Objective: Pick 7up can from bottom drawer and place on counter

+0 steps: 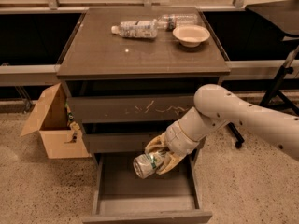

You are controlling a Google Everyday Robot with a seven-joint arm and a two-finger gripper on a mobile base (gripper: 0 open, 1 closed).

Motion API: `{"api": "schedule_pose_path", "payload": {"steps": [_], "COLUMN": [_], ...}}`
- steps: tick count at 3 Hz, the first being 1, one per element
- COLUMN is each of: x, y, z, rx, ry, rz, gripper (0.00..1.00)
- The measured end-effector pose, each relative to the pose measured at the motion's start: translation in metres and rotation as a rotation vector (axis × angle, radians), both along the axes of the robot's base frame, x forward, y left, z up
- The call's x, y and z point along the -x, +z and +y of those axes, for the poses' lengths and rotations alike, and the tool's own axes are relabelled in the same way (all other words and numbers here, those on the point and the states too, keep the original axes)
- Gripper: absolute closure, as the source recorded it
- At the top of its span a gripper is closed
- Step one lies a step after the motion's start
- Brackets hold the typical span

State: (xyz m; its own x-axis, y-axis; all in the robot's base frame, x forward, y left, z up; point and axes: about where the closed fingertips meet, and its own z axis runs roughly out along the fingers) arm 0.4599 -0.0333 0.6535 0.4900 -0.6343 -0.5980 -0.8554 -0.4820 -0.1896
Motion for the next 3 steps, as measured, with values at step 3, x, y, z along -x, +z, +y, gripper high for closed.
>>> {"api": "schedule_pose_path", "payload": {"steps": [3], "x": [0.003], "y": [0.077], "z": [0.004], "rx": [0.039], "ry": [0.032], "rz": [-0.082], "gripper": [1.0]}}
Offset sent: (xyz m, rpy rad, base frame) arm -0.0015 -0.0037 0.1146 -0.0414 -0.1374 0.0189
